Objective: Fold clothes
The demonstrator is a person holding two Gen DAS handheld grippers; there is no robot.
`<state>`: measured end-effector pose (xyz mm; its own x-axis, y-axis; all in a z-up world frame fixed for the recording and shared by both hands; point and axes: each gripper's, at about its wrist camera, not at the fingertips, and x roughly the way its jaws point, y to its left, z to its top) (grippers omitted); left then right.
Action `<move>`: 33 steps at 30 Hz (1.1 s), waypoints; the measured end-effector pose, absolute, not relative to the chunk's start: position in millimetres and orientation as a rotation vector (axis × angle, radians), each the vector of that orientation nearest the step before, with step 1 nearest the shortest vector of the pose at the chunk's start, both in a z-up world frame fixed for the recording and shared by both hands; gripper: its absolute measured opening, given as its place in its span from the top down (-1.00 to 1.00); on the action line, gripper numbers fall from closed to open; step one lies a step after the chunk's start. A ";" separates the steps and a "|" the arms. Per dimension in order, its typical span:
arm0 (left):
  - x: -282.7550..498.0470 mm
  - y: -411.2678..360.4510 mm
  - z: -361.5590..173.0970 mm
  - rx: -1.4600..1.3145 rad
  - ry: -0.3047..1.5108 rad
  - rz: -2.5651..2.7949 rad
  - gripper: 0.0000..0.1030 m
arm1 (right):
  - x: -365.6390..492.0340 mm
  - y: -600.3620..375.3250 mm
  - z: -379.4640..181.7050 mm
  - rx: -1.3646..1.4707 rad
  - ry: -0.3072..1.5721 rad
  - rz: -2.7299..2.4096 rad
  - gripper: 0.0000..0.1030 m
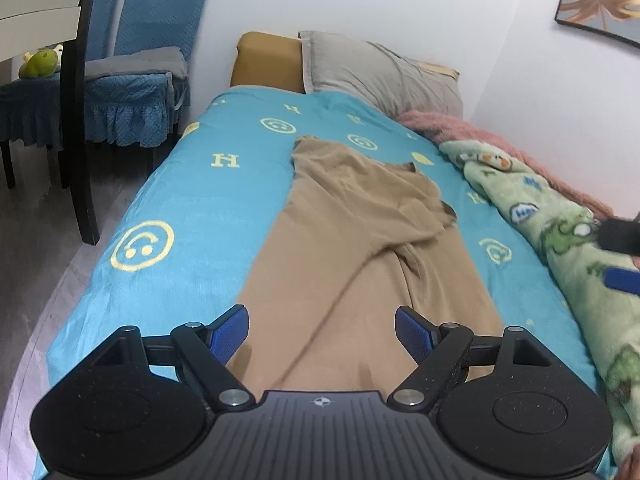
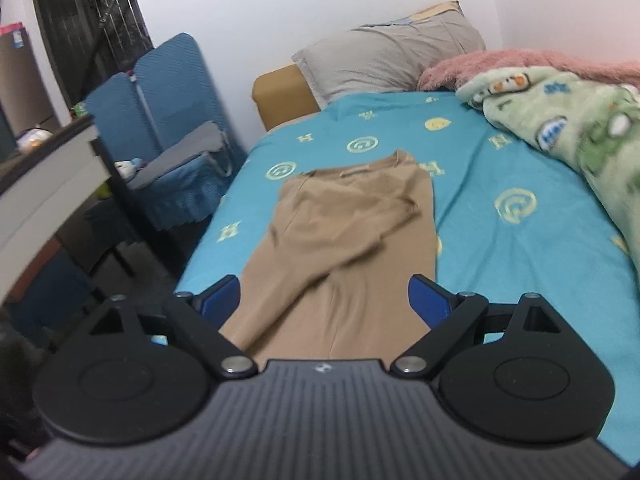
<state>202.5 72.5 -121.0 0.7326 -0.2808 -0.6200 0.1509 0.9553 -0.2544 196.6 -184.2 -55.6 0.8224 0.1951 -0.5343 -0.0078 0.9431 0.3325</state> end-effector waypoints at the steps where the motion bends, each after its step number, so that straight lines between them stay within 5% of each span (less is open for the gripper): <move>1: 197.2 73.4 -120.1 -0.194 0.718 -0.242 -0.60 | 181.2 -185.3 -53.3 0.333 0.599 0.114 -0.79; 9: 168.9 91.2 -107.3 -0.245 0.816 -0.236 -0.59 | 91.3 -203.5 -69.7 0.376 0.606 0.113 -0.79; 23: 186.9 209.3 -128.4 -0.431 1.160 -0.170 -0.58 | 89.5 -222.1 -83.1 0.489 0.633 0.123 -0.79; 31: 188.0 212.0 -148.5 -0.439 1.277 -0.254 -0.32 | 98.4 -231.1 -96.3 0.570 0.687 0.100 -0.79; 33: 186.8 201.4 -145.3 -0.383 1.291 -0.281 -0.12 | 100.6 -231.2 -99.9 0.585 0.700 0.103 -0.79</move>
